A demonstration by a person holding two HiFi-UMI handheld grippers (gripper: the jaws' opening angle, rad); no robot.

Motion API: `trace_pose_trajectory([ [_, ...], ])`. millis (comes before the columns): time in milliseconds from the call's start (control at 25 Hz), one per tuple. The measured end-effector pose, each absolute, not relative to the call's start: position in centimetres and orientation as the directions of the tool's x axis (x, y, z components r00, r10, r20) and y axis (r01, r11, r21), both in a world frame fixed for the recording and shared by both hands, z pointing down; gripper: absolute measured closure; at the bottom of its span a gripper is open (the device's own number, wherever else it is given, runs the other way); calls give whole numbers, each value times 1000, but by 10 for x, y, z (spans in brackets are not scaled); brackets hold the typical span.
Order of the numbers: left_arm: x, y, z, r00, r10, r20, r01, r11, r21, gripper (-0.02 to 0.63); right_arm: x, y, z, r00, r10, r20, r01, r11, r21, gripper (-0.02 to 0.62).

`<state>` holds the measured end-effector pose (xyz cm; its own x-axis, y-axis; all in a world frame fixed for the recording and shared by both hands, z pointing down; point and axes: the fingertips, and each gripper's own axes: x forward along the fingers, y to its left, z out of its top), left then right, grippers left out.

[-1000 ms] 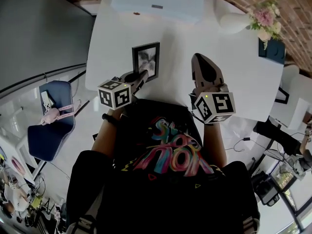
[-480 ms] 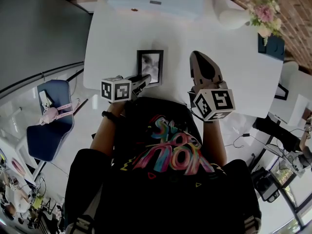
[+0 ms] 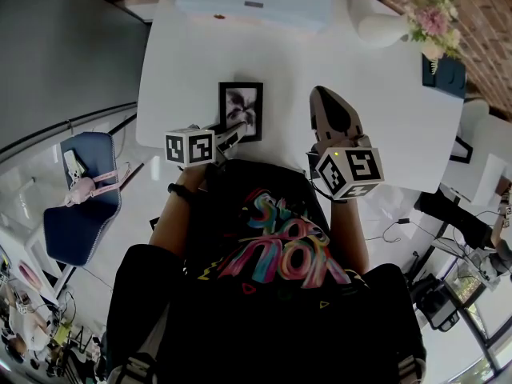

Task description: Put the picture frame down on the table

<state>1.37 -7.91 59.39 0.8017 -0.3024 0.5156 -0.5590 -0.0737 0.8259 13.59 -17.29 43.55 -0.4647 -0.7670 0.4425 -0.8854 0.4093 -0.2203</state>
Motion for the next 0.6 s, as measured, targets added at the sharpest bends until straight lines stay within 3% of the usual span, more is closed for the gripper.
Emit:
trace_pose_trajectory([
  [200, 7, -83, 595, 782, -341, 522, -566, -38, 823, 421, 134, -173, 439, -474, -758, 449, -881, 412, -233, 577],
  [600, 2, -89, 591, 733, -421, 535, -609, -57, 791, 352, 130, -174, 442, -491, -743, 455, -871, 423, -250, 577],
])
